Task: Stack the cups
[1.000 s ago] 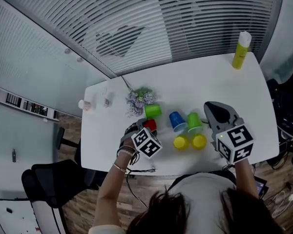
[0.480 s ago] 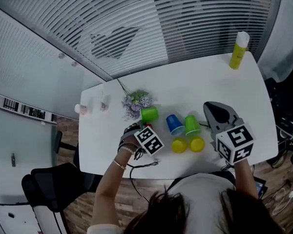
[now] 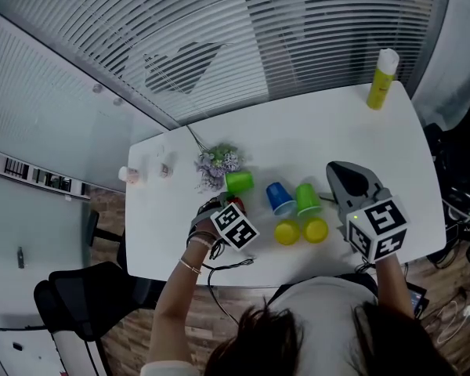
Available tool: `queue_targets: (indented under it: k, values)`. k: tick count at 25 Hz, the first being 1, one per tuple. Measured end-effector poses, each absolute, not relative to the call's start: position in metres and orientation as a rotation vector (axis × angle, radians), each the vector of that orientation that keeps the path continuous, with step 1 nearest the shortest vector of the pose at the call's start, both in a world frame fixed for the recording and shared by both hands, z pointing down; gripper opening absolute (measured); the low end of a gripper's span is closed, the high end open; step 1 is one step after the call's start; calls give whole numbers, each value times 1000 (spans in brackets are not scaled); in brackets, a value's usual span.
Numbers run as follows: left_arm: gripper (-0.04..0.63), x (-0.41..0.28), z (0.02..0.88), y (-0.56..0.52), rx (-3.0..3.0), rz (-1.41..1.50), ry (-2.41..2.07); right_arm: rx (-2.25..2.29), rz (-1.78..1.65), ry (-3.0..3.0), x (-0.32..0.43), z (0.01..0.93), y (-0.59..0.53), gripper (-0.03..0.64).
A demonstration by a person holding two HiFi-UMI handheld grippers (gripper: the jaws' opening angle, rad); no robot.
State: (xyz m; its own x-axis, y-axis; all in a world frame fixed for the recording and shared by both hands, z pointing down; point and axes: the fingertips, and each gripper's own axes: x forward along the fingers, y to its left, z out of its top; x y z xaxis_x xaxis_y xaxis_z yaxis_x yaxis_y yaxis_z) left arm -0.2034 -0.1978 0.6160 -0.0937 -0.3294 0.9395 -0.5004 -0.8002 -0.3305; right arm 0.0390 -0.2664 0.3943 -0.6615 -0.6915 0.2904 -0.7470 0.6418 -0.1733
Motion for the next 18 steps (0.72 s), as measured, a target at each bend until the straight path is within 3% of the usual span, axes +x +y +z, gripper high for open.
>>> queue_targets:
  k: [4,9,18]
  values:
    - [251,-197,600,-199,2080,1843,-1035,1170,407,-2670,35,393,-264,28]
    - [250,-180,570,-202,2127,1354,-1175,1150,406,-2678,30,394,-259,28]
    - [250,-179,540,-198,2130,762,-1353,1114,382,-2685,21,391,-253,28]
